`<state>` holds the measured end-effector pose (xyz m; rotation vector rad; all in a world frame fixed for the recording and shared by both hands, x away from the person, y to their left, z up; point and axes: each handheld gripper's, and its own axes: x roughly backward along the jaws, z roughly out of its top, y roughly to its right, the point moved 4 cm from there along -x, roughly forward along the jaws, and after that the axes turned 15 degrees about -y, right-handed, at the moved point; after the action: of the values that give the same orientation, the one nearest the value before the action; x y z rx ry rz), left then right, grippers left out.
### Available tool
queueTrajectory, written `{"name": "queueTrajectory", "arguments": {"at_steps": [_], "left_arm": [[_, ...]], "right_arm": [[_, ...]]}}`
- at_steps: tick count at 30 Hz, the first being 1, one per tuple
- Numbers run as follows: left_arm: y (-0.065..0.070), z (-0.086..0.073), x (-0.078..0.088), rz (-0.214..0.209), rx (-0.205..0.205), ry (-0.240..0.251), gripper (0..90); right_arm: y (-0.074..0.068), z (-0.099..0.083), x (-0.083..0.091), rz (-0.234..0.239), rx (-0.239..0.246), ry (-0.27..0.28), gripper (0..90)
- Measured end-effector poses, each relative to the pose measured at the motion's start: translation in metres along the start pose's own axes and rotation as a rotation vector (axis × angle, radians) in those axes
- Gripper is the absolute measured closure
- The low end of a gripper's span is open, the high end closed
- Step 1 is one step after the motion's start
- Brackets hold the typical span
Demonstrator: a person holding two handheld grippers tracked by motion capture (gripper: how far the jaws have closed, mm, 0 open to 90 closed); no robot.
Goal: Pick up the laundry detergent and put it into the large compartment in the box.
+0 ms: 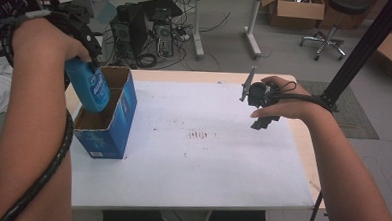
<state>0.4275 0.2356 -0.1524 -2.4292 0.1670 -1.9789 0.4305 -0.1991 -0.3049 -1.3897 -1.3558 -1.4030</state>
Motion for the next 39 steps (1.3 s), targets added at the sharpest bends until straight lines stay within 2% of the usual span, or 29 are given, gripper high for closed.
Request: {"name": "queueTrajectory", "arguments": {"at_steps": [3,8,21,39], "left_arm": [[-0.004,0.001,-0.006,-0.005,0.008,-0.003,39.1],[-0.007,0.003,-0.017,-0.028,-0.010,-0.007,39.1],[-0.006,0.013,-0.050,-0.023,-0.025,-0.030,39.1],[0.001,0.022,-0.087,-0.020,-0.049,-0.053,39.1]], "right_arm": [[0.000,0.001,0.000,0.000,0.001,0.004,15.4],[0.000,0.002,0.001,-0.001,0.002,-0.002,15.4],[0.000,0.003,0.006,-0.006,0.008,-0.004,15.4],[-0.004,0.002,0.015,-0.021,0.014,-0.006,15.4]]}}
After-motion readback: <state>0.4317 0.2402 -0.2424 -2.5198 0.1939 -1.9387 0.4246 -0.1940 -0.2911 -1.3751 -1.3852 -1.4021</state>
